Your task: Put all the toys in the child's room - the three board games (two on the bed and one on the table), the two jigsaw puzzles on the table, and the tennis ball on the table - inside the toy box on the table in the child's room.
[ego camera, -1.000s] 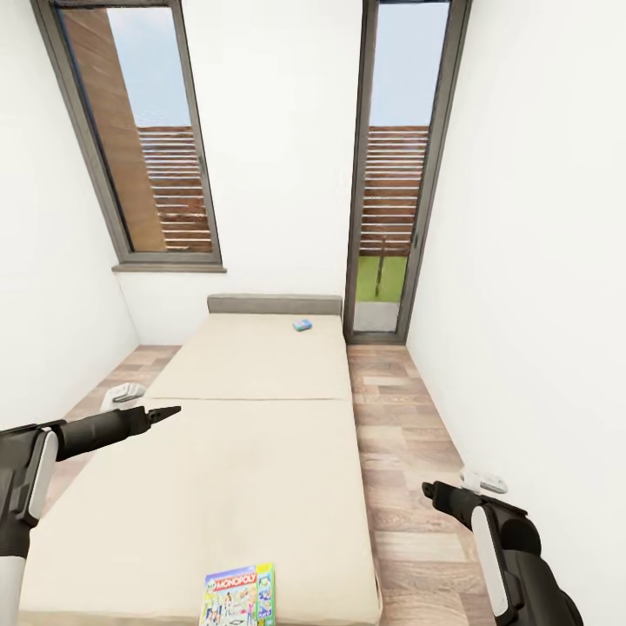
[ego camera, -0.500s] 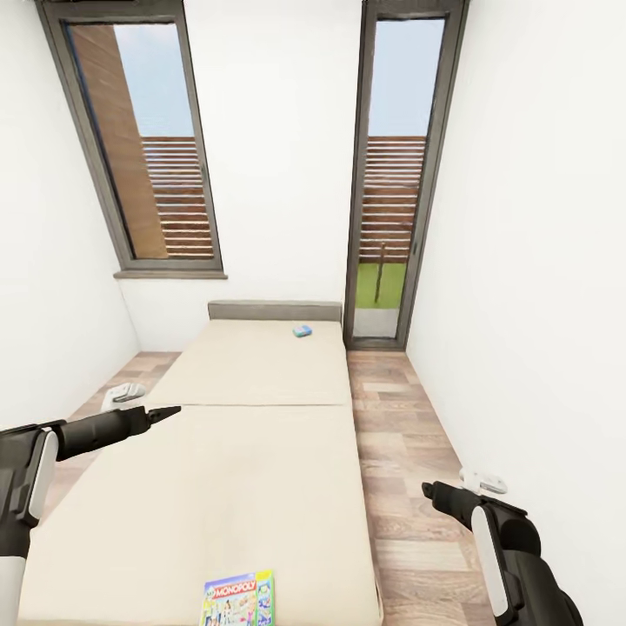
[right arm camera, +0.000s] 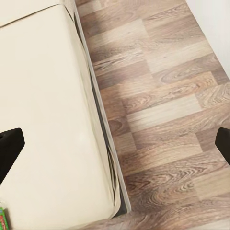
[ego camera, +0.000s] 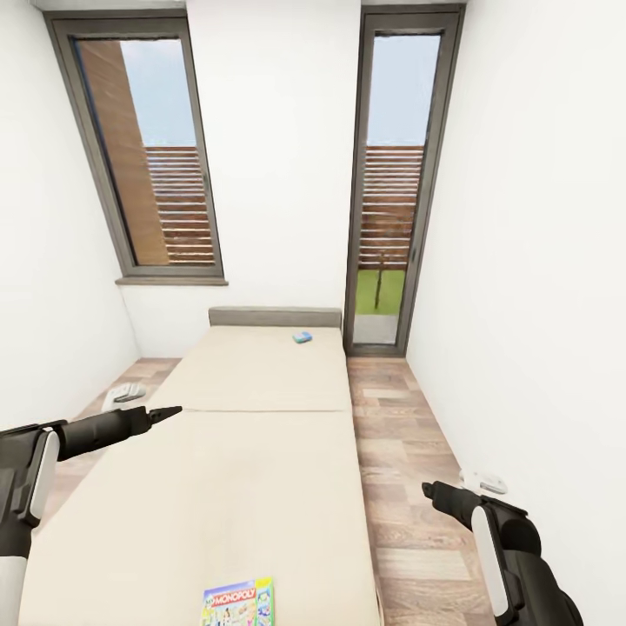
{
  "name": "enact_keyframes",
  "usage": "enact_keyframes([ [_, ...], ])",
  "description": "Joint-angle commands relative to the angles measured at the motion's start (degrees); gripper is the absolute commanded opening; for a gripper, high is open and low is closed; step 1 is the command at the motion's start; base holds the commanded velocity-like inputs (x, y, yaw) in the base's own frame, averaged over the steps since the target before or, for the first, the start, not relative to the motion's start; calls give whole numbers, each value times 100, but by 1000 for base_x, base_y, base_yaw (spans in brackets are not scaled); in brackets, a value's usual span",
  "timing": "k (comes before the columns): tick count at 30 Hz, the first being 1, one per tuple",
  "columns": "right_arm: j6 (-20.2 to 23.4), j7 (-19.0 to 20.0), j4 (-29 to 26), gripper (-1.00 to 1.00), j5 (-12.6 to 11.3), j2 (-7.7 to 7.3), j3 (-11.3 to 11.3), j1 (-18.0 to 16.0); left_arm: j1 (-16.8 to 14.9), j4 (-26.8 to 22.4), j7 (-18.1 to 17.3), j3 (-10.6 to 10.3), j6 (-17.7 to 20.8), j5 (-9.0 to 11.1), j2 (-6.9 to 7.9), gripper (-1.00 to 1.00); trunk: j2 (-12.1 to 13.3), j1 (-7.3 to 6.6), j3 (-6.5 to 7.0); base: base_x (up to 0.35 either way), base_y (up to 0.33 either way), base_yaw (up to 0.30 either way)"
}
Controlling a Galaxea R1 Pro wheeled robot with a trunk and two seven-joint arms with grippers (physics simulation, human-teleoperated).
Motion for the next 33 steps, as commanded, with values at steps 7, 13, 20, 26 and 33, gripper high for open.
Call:
enact_keyframes([
  [7,11,-25,-6,100,-36,4,-6,-6,-7,-1,-38,7,42,-4,-1,100,-13,4,35,0,0,0],
  [13,-10,-38,-5,100,-17,4,-6,-6,-7,-1,-43,7,42,-4,-1,100,-13,4,43,-57,17,0],
  [20,-2,-40,-1,100,-6,0,-10,-6,-7,-1,-52,7,42,-4,-1,100,-13,4,44,-45,14,0],
  [26,9,-35,1,100,-3,1,-11,-6,-7,-1,-68,7,42,-4,-1,100,-13,4,44,-6,2,0],
  [33,5,-32,34,100,-24,-4,-29,-6,-7,-1,-67,7,42,-4,-1,100,-13,4,44,-17,0,0],
])
